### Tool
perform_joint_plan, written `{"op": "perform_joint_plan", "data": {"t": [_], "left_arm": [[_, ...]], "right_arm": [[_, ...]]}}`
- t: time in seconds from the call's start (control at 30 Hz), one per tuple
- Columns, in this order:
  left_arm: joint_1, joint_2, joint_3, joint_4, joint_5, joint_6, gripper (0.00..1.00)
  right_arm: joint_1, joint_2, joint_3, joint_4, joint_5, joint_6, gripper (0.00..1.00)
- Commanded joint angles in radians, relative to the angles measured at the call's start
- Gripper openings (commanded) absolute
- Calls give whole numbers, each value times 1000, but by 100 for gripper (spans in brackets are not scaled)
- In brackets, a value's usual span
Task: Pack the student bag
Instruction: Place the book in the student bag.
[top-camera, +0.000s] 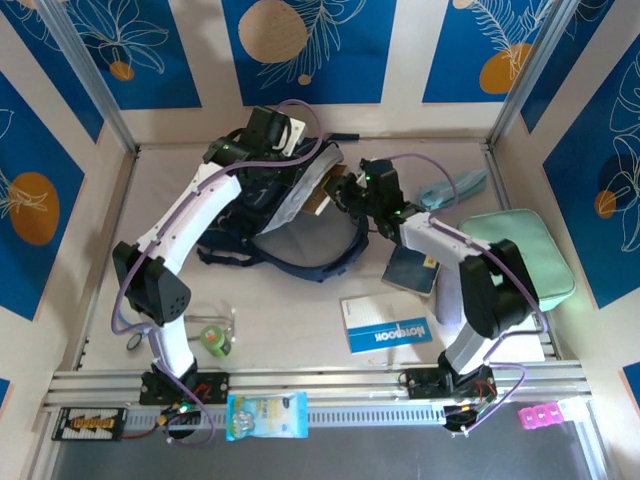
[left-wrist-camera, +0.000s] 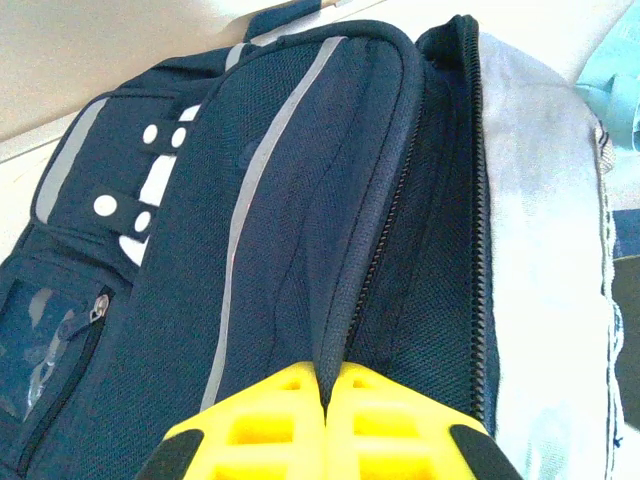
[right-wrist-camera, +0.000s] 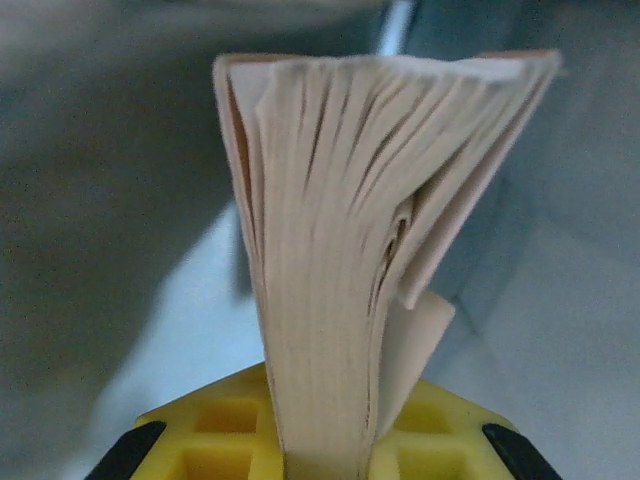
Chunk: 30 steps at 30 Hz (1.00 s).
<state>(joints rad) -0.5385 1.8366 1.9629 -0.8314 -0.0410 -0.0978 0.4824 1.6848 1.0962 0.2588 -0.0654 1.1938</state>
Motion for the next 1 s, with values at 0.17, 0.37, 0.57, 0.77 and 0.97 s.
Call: {"op": "perform_joint_plan", "data": {"t": [0.17, 0.37, 0.57, 0.77, 0.97], "left_arm": [[16, -6, 52, 49, 74, -51, 0], [20, -15, 52, 61, 122, -52, 0], [28, -20, 51, 63, 123, -63, 0], [35, -31, 44, 74, 132, -65, 0], [48, -34, 40, 73, 138, -73, 0]], "right_arm": [[52, 160, 1, 120, 54, -15, 0], [70, 207, 88, -21, 101, 36, 0], [100, 315, 179, -25, 149, 137, 6], [126, 433, 262, 37, 196, 215, 11], [110, 528, 319, 147, 50, 280, 26]]}}
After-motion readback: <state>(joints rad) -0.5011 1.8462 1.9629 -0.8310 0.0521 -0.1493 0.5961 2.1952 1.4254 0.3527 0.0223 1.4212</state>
